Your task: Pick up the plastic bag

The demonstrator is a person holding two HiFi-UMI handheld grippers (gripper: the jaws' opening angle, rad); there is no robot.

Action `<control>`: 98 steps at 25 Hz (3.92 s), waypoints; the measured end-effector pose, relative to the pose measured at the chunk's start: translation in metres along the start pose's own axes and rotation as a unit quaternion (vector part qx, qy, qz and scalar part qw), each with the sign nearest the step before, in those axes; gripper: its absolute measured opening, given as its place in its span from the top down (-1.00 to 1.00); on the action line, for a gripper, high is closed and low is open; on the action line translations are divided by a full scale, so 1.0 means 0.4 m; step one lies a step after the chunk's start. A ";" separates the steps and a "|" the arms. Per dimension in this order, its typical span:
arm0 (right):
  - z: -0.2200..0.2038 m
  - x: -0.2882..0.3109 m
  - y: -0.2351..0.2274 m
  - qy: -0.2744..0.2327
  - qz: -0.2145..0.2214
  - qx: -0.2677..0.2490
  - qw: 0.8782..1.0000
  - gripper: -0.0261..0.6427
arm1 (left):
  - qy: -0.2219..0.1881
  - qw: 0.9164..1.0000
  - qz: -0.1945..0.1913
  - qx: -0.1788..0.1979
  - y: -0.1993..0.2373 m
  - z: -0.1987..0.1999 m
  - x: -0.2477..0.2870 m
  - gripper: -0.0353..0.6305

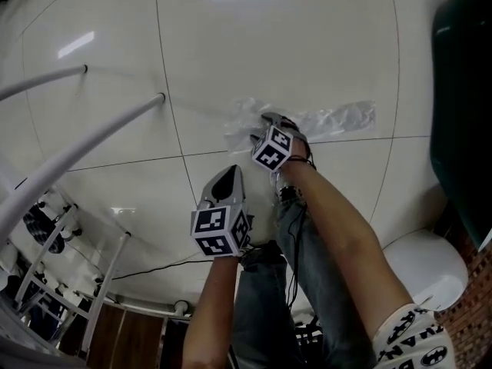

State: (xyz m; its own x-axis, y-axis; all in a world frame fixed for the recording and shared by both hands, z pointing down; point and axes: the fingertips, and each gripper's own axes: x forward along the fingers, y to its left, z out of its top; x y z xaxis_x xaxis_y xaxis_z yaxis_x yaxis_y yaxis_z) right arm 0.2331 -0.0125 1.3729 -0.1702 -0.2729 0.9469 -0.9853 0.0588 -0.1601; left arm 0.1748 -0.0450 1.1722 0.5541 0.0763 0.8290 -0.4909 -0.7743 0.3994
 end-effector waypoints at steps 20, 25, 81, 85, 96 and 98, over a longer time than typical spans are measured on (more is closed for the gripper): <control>0.185 -0.707 -0.172 -0.235 0.012 0.238 0.942 0.89 | -0.105 0.994 -0.016 0.004 -0.304 0.284 -0.346 0.89; 0.318 -1.209 -0.085 -0.337 0.038 0.248 0.908 0.89 | -0.159 0.987 -0.025 -0.020 -0.483 0.410 -0.672 0.89; 1.012 -2.273 1.071 -0.503 0.172 -0.115 0.839 0.89 | -0.488 0.822 0.249 -0.155 -0.105 0.205 -2.231 0.89; 1.011 -2.264 1.054 -0.499 0.164 -0.109 0.844 0.89 | -0.486 0.825 0.242 -0.158 -0.103 0.197 -2.228 0.89; 1.074 -2.331 0.733 -0.518 0.047 -0.075 0.851 0.89 | -0.465 0.845 0.214 -0.157 -0.058 0.098 -2.224 0.89; 1.127 -2.394 0.693 -0.528 0.019 -0.088 0.845 0.89 | -0.457 0.849 0.213 -0.158 -0.040 0.084 -2.222 0.89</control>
State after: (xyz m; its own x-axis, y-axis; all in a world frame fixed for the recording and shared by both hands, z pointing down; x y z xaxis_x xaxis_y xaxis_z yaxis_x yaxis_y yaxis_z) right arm 0.1174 -0.1677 0.2962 -0.2092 -0.9662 0.1510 -0.9777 0.2034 -0.0528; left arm -0.2873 -0.1216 0.4158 0.5001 -0.7999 0.3319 -0.8535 -0.3904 0.3450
